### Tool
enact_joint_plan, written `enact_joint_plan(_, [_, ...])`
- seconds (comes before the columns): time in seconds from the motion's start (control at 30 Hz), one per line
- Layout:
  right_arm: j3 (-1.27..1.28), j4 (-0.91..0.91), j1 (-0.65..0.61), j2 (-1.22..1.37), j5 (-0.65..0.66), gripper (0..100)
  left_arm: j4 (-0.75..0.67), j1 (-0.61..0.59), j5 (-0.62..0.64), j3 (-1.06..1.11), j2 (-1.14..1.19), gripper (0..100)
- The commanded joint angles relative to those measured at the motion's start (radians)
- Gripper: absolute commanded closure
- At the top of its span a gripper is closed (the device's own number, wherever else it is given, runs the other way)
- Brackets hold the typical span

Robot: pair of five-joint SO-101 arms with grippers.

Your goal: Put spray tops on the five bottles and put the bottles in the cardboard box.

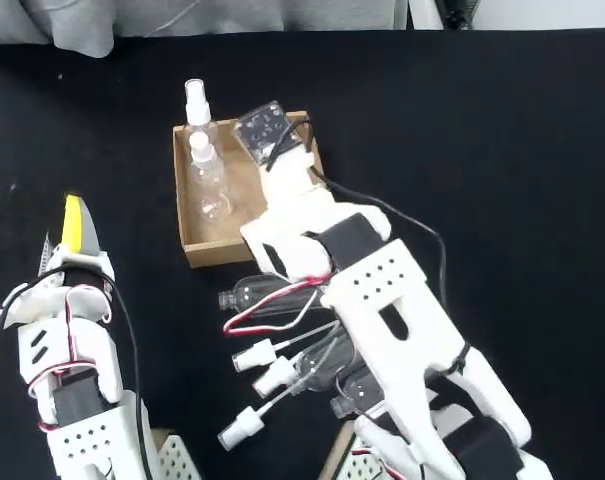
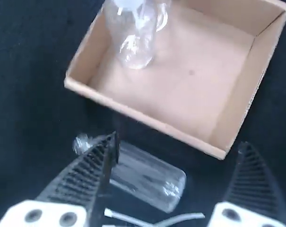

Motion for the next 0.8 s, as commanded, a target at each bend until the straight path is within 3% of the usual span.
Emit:
enact_joint_plan(0.0, [-0.067, 0.071, -0.04, -0.064, 0.061, 67.0, 0.0, -0.012, -0.002, 0.025, -0.009, 79])
enact_joint_plan(0.4, [-0.18, 0.361, -0.048, -0.065, 0.144, 66.5, 0.014, -0.012, -0.012, 0.025, -0.009, 79])
enact_joint_plan(0.77, [-0.179, 0.591, -0.044, -0.065, 0.374, 66.5, 0.02, -0.01, -0.064, 0.025, -0.009, 79])
